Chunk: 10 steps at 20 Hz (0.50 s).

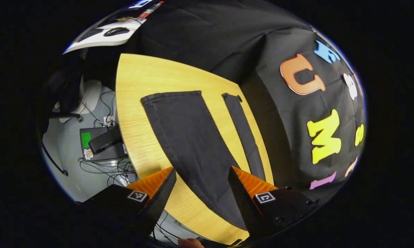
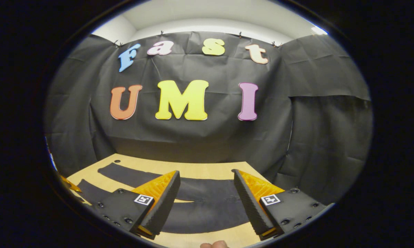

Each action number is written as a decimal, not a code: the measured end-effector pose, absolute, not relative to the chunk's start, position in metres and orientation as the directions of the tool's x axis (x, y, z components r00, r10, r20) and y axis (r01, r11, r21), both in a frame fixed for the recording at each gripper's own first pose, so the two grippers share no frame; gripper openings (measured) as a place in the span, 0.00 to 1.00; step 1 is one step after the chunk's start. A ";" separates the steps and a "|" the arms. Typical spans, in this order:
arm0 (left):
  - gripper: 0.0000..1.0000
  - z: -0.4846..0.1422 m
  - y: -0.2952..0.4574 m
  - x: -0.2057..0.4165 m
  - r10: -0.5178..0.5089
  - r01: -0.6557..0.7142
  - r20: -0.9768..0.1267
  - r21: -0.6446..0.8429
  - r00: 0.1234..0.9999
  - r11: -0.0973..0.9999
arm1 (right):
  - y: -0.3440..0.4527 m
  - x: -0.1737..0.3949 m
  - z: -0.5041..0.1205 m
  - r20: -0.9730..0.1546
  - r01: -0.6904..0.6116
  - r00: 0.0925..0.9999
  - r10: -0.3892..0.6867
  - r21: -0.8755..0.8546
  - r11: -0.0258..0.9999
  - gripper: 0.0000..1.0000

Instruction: Grasp the waist and the cuffs of the jeans and fold them to make the two legs overlap; first hold the waist and fold one-third of the jeans toward the cuffs, then hold the cuffs and fold the remaining one-third in the same direction to finish folding.

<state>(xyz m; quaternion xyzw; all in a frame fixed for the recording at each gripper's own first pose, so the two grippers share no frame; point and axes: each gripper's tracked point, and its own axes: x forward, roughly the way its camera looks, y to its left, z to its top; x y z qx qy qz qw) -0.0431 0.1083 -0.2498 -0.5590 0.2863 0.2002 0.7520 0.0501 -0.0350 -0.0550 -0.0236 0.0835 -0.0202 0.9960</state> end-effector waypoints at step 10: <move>0.96 -0.276 0.125 -0.013 -0.028 -0.708 -0.722 -0.685 0.692 0.169 | -0.072 0.082 -0.062 -0.197 0.107 0.974 -0.116 -0.051 0.993 0.97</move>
